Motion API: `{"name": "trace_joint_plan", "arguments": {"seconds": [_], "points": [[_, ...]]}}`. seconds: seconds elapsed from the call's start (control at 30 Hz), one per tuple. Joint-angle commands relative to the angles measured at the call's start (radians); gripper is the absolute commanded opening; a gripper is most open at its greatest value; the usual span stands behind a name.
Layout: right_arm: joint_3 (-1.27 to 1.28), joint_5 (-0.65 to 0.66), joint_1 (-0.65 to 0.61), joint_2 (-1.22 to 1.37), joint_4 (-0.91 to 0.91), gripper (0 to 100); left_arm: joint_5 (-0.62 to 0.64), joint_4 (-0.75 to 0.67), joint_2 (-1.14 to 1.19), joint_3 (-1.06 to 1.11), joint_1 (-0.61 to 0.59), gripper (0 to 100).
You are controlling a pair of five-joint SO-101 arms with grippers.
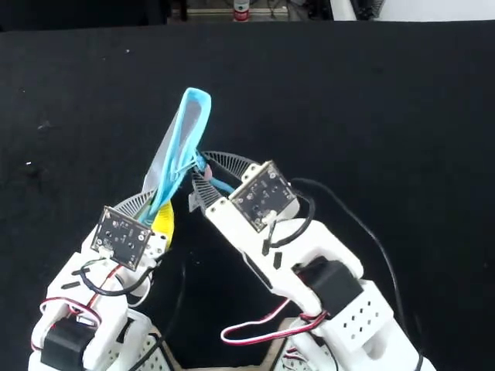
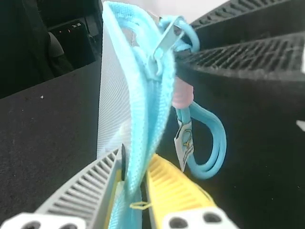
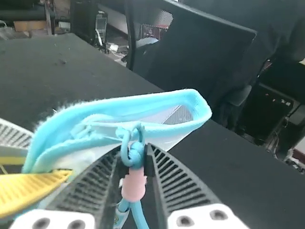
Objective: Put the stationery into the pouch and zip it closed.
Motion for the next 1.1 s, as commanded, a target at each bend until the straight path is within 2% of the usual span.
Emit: {"name": "trace_joint_plan", "arguments": {"seconds": [0.0,0.07,0.37,0.47,0.53,0.77,0.93,1.07], "points": [[-0.085,-0.035,-0.006,-0.012,0.006,10.0,0.002,0.012,0.006,0.002,0.008,3],[-0.082,-0.034,-0.006,-0.012,0.006,13.2,0.002,0.012,0.006,0.002,0.008,3],[-0.077,-0.031,-0.005,-0.010,-0.002,13.2,0.002,0.012,0.006,-0.004,0.008,3],[-0.084,-0.028,-0.005,-0.015,-0.002,8.9,0.002,0.012,0.006,-0.002,0.008,3],[-0.084,0.017,-0.005,-0.019,-0.025,0.8,0.002,0.012,0.006,0.001,0.008,3],[-0.122,0.000,0.091,-0.019,-0.012,1.0,0.000,0.012,0.006,0.002,0.007,3],[-0.211,0.005,0.094,-0.021,0.078,1.0,-0.002,0.012,0.006,0.002,0.007,3],[-0.232,0.002,0.097,-0.007,0.077,1.0,0.002,0.012,0.006,0.002,0.008,3]]}}
